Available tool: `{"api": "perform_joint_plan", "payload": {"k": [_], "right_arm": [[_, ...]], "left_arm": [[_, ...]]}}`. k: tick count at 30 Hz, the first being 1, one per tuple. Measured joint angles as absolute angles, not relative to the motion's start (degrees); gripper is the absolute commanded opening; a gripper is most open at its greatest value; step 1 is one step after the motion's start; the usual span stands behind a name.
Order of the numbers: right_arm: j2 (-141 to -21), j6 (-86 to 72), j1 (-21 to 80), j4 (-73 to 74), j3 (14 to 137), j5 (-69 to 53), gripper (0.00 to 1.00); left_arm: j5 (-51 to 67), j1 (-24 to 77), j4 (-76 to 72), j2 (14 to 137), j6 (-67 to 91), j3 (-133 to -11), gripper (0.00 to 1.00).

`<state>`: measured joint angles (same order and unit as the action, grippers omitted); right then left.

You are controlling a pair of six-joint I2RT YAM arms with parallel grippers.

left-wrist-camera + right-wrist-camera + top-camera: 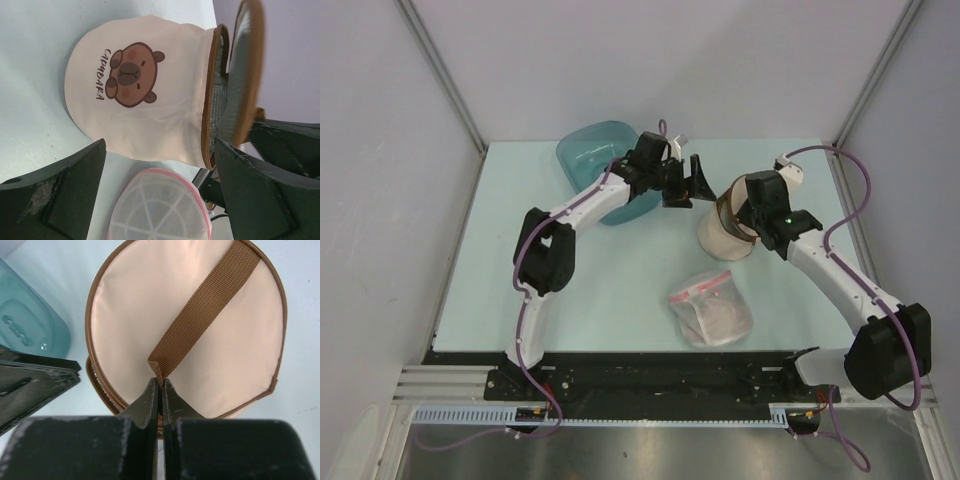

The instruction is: Unzip the laundry bag and remove the bra

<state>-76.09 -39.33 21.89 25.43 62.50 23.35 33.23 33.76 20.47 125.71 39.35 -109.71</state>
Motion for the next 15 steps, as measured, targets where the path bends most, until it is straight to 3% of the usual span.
{"api": "perform_joint_plan", "payload": {"k": [5,9,11,12,15], "right_arm": [[-70.9,-39.2,21.9,25.5,62.4,23.3,0.0],[-65.6,-39.0,21.8,25.5,62.0,22.7,0.0],[-64.0,-39.0,21.7,25.5,61.7,22.0,0.0],[-63.4,-39.0,21.7,25.6,61.6,21.7,0.0],[-62.2,-39.0,21.2,25.9,60.3,20.5,0.0]], "left_arm": [[33.2,34.9,21.4,125.7,38.5,-109.9,0.91],[33.3,36.6,21.5,125.7,38.6,-110.2,0.83],[33.4,37.6,21.5,126.3,38.8,-111.1,0.66],[33.3,38.1,21.3,126.6,39.0,-111.6,0.42],[32.9,39.1,21.8,129.3,39.3,-115.1,0.0]]}}
